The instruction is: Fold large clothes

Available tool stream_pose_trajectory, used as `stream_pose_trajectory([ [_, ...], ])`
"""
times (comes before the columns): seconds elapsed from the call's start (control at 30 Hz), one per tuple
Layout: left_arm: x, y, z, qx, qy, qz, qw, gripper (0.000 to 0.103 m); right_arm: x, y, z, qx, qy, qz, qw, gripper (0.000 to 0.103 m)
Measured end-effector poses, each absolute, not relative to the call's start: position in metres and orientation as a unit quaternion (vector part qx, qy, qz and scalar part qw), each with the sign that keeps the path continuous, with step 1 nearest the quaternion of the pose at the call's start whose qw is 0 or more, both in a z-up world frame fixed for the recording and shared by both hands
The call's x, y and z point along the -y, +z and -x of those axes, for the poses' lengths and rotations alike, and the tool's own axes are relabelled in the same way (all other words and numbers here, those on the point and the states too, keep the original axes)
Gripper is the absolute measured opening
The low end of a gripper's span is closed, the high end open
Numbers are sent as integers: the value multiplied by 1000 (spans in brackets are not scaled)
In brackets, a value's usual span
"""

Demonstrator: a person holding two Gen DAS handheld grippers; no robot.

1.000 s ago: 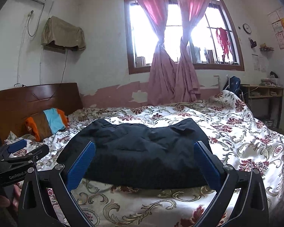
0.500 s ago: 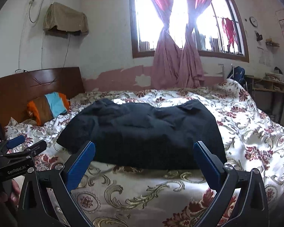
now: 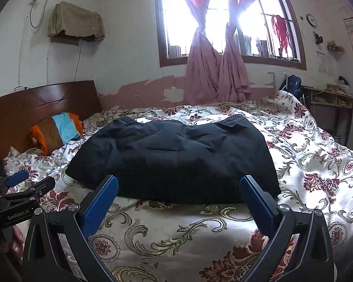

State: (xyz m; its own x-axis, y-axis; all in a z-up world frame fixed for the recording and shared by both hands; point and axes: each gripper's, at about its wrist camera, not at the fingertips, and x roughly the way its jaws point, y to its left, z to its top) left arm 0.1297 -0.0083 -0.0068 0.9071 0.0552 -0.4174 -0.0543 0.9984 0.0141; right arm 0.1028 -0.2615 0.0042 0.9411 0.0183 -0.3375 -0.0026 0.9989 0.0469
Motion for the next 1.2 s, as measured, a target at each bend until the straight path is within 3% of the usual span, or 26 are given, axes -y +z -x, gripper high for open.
stream_pose_trajectory([
  [1.2, 10, -8, -130, -213, 28, -1, 977, 97, 261, 4, -100, -171, 7, -27, 985, 101],
])
